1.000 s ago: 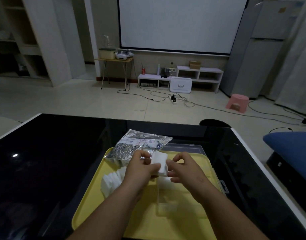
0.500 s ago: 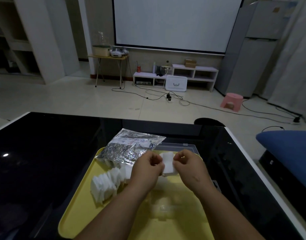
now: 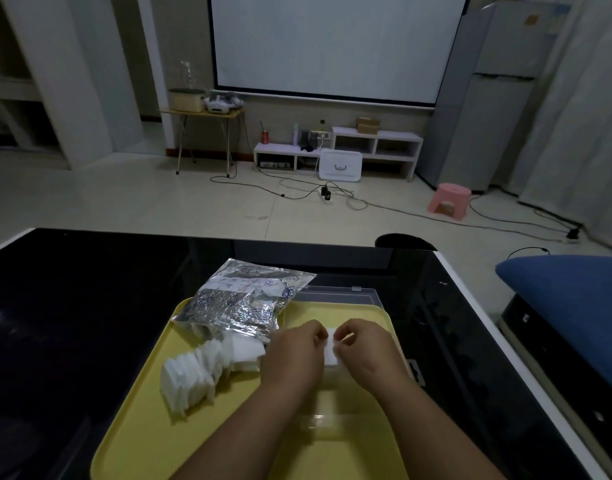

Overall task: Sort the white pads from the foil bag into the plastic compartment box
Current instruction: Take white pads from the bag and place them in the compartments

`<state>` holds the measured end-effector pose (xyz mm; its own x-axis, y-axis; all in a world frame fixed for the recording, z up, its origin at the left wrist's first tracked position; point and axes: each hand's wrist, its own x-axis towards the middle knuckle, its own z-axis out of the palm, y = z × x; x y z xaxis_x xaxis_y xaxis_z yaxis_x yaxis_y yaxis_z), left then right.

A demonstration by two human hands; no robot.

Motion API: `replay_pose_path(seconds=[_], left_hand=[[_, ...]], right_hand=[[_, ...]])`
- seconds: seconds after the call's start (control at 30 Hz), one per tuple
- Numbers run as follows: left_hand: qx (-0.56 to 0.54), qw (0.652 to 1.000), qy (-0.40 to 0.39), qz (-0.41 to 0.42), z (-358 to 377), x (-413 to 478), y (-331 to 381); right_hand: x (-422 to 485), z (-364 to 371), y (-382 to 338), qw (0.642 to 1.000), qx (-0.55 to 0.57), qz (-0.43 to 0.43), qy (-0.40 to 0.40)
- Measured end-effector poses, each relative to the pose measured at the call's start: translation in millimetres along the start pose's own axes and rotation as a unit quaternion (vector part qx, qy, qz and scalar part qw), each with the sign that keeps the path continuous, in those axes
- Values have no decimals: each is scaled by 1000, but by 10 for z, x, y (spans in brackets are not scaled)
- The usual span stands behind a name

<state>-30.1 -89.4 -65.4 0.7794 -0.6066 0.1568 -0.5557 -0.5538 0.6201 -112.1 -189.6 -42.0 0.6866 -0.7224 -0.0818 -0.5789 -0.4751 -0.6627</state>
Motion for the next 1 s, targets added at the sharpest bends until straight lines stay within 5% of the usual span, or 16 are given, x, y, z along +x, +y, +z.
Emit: replay_pose_path(seconds=[0.43, 1.0], left_hand=[[168, 981, -60, 72, 0, 23, -76], [212, 963, -117, 120, -116, 1, -89]], right_hand=[[47, 147, 57, 996, -83, 8, -28], [70, 139, 81, 991, -130, 5, -36]])
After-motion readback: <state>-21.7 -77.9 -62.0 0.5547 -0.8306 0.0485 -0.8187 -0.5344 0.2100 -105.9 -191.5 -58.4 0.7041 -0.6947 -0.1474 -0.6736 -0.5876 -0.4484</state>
